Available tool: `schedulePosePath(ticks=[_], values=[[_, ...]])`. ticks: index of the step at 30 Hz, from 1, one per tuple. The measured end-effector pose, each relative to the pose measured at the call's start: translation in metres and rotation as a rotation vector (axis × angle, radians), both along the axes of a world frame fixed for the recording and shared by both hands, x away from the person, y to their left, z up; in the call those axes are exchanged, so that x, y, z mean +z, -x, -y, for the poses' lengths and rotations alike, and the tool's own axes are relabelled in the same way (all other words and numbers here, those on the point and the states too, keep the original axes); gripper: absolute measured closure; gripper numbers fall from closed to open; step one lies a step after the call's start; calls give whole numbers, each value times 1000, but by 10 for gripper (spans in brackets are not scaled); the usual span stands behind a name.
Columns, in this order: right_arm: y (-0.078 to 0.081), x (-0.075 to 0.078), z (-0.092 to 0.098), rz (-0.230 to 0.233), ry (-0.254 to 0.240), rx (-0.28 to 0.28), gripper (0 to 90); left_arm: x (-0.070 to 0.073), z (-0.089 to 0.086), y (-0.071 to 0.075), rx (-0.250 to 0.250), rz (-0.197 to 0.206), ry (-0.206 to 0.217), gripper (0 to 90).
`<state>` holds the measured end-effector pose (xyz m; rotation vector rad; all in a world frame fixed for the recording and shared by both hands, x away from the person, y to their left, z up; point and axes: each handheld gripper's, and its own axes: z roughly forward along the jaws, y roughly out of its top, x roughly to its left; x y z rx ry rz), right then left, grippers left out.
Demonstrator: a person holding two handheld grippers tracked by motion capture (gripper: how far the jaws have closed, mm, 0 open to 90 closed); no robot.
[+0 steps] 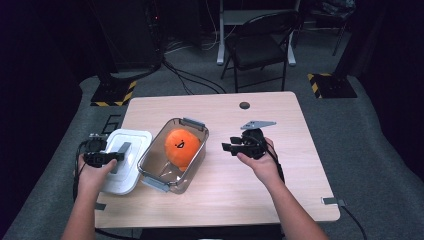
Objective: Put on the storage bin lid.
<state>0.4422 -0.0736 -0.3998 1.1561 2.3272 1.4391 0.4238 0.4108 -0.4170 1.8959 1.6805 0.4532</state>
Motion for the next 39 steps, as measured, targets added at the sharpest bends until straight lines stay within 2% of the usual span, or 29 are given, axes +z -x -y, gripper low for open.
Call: schedulePosePath(ticks=[4, 6, 11, 12, 13, 14, 15, 18, 20, 24, 25, 26, 31, 36, 39], values=[[0, 1, 0, -2, -4, -2, 521, 7, -1, 1, -3, 1, 10, 664], [0, 1, 0, -3, -5, -3, 521, 14, 0, 2, -5, -5, 29, 664], [0, 0, 1, -2, -1, -3, 521, 26, 1, 4, -3, 1, 29, 664], [0, 0, 2, -1, 0, -4, 521, 28, 0, 4, -14, 2, 15, 664], [0, 0, 2, -3, -1, -5, 521, 30, 1, 4, -5, 5, 20, 664], [0, 0, 2, -2, -3, -5, 521, 32, 0, 4, -14, 5, 3, 664], [0, 1, 2, -2, -3, -7, 521, 34, 1, 4, -3, 6, 13, 664], [0, 1, 3, 0, -6, -11, 521, 41, -1, 5, -4, 15, -1, 664], [0, 1, 4, 0, -7, -12, 521, 44, -2, 6, -1, 19, 3, 664], [0, 1, 4, 1, -5, -13, 521, 58, -2, 7, -1, 34, 3, 664], [0, 1, 4, 0, -6, -12, 521, 65, 0, 9, -4, 48, 1, 664], [0, 1, 4, 0, -6, -13, 521, 65, 0, 9, -4, 48, 1, 664], [0, 2, 5, 2, -8, -17, 521, 84, 13, 12, -44, 65, 15, 664], [0, 2, 6, 3, -9, -19, 521, 94, 27, 12, -76, 77, 23, 664], [0, 2, 7, 3, -11, -23, 521, 97, 41, 11, -107, 81, 44, 664]])
